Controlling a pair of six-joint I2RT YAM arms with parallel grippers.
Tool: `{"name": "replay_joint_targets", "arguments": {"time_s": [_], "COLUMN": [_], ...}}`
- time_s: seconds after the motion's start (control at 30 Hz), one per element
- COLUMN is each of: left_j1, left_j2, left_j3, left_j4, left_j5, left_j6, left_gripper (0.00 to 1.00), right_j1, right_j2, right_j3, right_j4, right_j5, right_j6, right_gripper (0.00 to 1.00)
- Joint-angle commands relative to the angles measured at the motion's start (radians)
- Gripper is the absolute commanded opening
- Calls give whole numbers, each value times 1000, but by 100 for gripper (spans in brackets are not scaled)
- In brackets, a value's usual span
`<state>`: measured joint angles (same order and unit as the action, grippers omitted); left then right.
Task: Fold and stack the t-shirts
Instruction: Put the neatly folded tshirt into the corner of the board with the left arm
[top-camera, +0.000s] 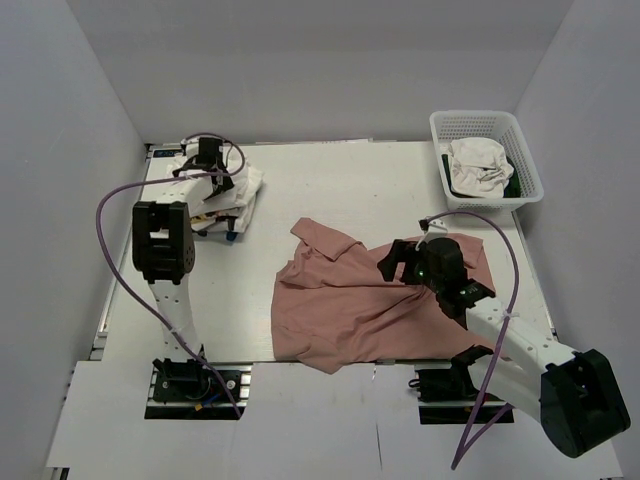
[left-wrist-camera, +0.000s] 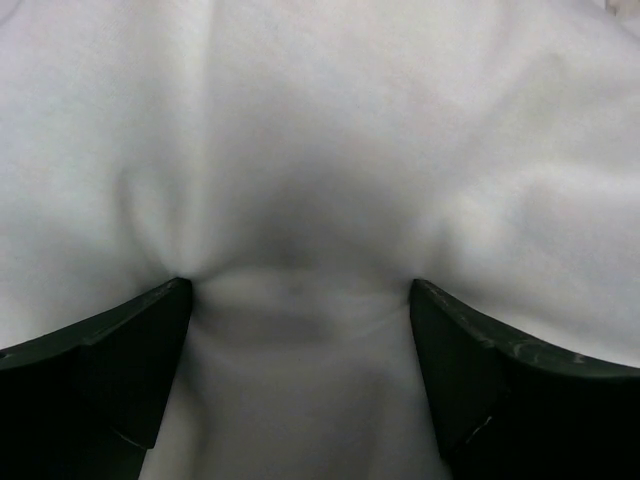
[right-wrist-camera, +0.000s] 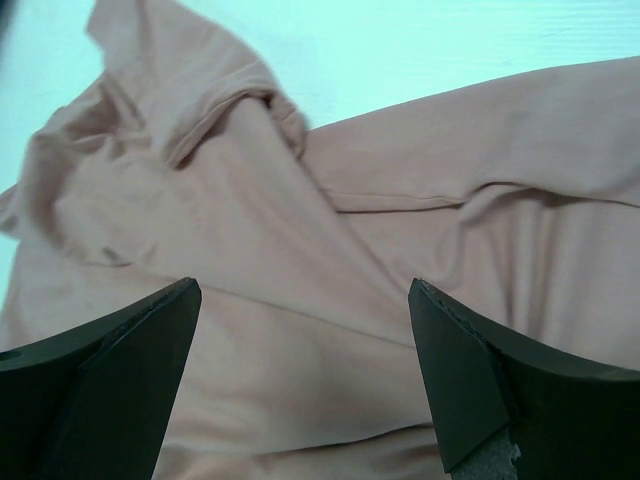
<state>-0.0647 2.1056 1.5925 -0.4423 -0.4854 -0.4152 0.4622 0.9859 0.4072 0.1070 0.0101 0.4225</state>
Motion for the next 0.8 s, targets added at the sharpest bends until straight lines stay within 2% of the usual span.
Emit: {"name": "replay_joint_targets", "arguments": {"time_s": [0.0,0.1,0.2,0.37,0.5,0.53,0.57,0.77], "left_j1": [72,107,141,180,218,218,227,207], "left_j2": [167,261,359,491,489,473,429,355], "left_j3": [117,303,404,613,623,598,539,605], "left_j4": [-42,-114,-104,-186,-156,-121,-17,-55], "left_j5": [-14,-53,-88,-117,-32,-9,37,70], "left_j6": [84,101,92,-6,-46,-27,19,61], "left_gripper": [100,100,100,100,100,100,100,100], "right_j1": [1,-2,-5,-2,-2,0,0,-2], "right_j2": [-7,-4,10,45,53,54,59,76], "right_j3": [5,13,27,61,56,58,59,97], "right_j4": [3,6,17,-21,-6,-1,2,-7], "right_j5": [132,157,185,234,243,246,246,249], "right_j6": [-28,-31,-31,-18,1,1,2,-22], "right_gripper": [90,90,90,90,90,90,90,90]}}
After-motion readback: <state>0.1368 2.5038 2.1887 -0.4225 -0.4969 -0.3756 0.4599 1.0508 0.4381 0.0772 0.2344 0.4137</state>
